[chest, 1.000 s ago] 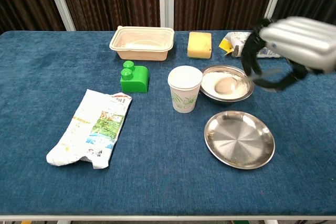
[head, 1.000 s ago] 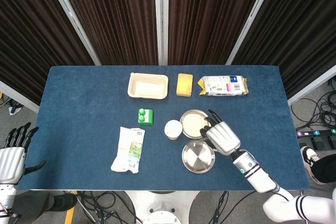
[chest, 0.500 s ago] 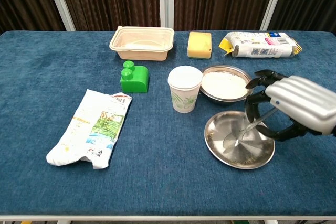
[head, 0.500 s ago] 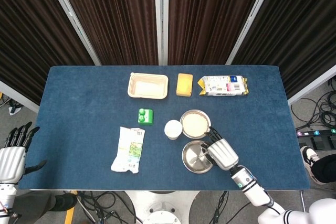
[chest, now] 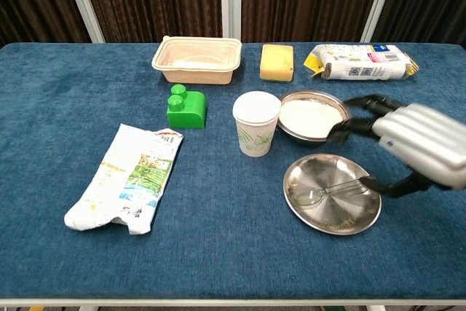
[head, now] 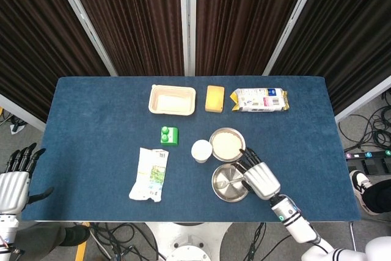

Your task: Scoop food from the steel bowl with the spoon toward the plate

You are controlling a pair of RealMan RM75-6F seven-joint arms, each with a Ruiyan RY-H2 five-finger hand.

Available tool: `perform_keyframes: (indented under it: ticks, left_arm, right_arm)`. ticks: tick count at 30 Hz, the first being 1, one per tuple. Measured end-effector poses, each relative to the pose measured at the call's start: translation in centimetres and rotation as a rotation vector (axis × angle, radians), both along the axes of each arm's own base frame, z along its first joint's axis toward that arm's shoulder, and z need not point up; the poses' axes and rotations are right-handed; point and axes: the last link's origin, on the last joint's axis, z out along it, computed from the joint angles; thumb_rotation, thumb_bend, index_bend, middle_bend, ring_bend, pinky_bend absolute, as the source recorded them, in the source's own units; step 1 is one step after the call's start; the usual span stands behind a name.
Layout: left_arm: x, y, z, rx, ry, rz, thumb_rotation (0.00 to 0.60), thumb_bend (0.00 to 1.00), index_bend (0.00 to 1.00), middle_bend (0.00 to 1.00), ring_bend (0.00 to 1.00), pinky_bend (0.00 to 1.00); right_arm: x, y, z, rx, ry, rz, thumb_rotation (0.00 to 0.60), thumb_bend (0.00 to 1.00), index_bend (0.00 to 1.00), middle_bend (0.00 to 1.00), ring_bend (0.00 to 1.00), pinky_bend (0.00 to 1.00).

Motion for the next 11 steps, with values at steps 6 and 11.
perform_keyframes:
  ticks: [6, 11]
  left_arm:
    - [0.1, 0.3, -0.4, -0.002, -0.003, -0.007, 0.600, 0.03, 0.17, 0.12, 0.02, 0.02]
    - [0.6, 0.7, -0.8, 0.001, -0.007, -0.021, 0.600, 0.03, 0.17, 0.12, 0.02, 0.02]
  right_arm:
    - [-2.3, -0.2, 6.8, -0.150, 0.010, -0.093, 0.600, 0.25, 0.15, 0.19, 0.00, 0.00]
    - [-4.5, 1.7, 13.6, -0.258, -0.005, -0.251, 0.600, 0.26, 0.06, 0.09, 0.00, 0.00]
